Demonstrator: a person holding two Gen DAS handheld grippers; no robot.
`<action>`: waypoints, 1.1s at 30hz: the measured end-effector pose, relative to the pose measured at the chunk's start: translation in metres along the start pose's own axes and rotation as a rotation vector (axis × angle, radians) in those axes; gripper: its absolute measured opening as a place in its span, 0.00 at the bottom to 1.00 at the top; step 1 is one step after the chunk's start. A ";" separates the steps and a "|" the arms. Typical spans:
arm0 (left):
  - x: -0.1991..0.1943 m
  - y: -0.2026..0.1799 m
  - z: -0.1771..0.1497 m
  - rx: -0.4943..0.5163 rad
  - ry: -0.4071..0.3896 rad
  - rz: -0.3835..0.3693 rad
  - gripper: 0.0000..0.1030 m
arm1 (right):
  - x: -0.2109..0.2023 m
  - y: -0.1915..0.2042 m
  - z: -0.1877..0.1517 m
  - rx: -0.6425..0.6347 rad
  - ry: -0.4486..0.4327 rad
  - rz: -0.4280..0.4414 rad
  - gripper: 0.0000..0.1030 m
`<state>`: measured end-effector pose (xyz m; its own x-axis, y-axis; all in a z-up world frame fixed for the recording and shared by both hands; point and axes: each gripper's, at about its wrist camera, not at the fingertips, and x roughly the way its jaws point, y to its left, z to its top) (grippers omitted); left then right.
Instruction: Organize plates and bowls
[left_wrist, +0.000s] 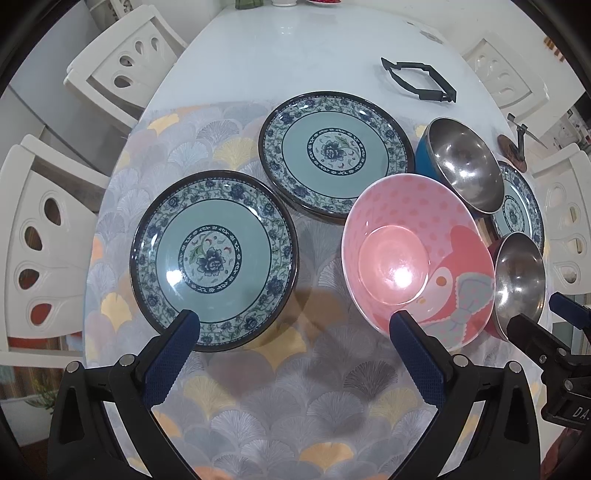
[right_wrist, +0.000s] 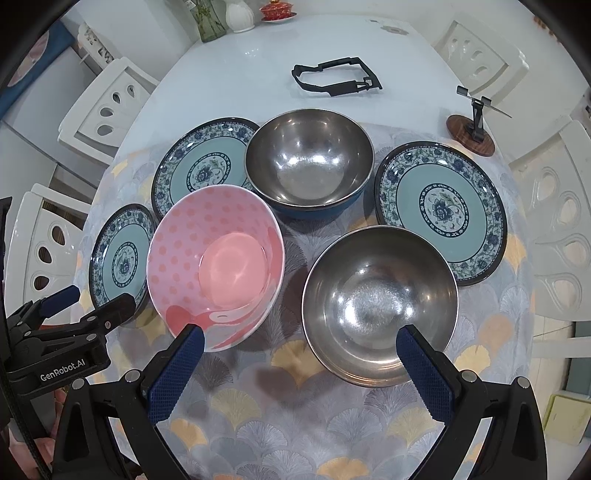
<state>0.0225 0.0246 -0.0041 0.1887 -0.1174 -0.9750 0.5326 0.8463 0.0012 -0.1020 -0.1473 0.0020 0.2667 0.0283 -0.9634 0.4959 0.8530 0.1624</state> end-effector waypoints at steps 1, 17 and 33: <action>0.000 0.000 0.000 0.000 0.000 0.000 0.99 | 0.000 0.000 0.000 0.001 0.000 0.000 1.00; 0.001 0.006 0.000 0.001 0.003 -0.005 0.99 | 0.001 0.005 -0.004 0.007 0.007 0.000 1.00; 0.000 0.033 -0.003 0.007 -0.002 -0.013 0.99 | 0.000 0.034 -0.011 0.013 0.006 0.008 1.00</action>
<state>0.0381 0.0543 -0.0042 0.1840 -0.1292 -0.9744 0.5409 0.8410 -0.0094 -0.0943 -0.1127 0.0050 0.2655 0.0386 -0.9633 0.5043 0.8461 0.1729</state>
